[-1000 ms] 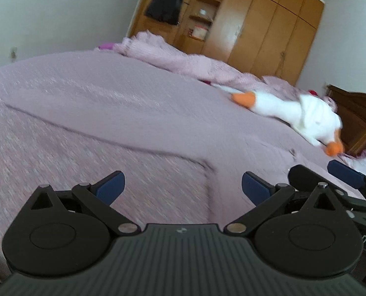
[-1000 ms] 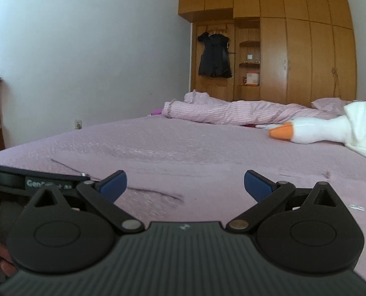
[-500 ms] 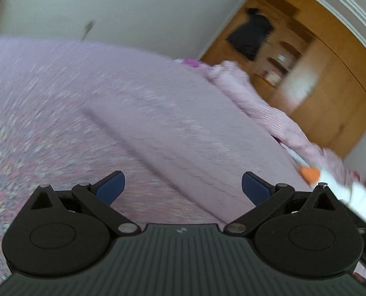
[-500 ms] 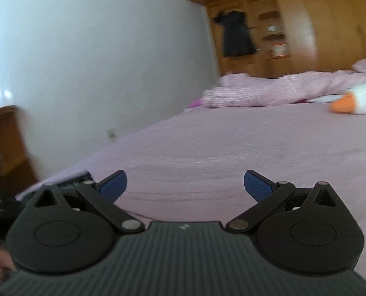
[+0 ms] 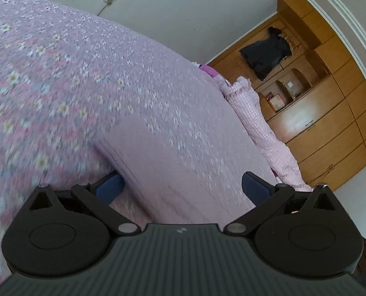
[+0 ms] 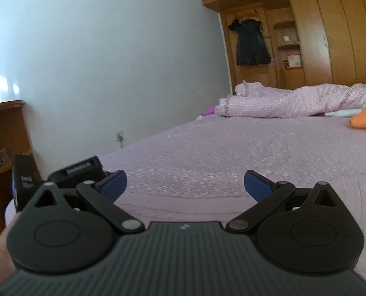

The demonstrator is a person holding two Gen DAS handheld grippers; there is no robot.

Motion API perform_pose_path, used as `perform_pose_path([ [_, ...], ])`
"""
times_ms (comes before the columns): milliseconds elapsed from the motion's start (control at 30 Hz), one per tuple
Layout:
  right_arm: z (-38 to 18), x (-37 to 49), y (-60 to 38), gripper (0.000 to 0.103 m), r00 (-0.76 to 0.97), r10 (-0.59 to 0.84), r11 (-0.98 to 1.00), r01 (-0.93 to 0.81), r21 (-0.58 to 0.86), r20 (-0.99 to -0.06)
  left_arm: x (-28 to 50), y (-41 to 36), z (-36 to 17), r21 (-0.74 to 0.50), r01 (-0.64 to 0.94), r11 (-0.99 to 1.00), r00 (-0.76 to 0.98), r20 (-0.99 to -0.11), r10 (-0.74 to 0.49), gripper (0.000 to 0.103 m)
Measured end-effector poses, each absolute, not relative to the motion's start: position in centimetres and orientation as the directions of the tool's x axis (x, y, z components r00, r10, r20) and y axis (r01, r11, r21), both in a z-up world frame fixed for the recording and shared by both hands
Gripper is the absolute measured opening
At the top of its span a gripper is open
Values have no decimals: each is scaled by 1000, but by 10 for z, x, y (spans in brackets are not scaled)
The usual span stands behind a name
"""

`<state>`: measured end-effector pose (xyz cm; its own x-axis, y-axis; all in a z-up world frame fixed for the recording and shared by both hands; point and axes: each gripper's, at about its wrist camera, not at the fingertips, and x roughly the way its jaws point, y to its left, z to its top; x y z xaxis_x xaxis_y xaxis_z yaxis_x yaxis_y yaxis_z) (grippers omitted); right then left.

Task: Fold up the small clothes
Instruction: 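Move the left gripper to the cardigan's side edge and lower it, then close the left gripper on the cardigan's side edge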

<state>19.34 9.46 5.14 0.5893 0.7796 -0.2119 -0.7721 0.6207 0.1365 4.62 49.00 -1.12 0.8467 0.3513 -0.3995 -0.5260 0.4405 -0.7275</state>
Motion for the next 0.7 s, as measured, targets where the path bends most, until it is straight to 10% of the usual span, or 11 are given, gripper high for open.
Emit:
perform_pose_path([
  [367,48,210,89,103,617,760,650,-725,228,-206,59,502,-16,-700,-550,456,815,-333,474,102],
  [700,38,211,80,103,611,756,653,-724,221,-235,30,499,-28,-733,-595,331,746,-350,566,34],
])
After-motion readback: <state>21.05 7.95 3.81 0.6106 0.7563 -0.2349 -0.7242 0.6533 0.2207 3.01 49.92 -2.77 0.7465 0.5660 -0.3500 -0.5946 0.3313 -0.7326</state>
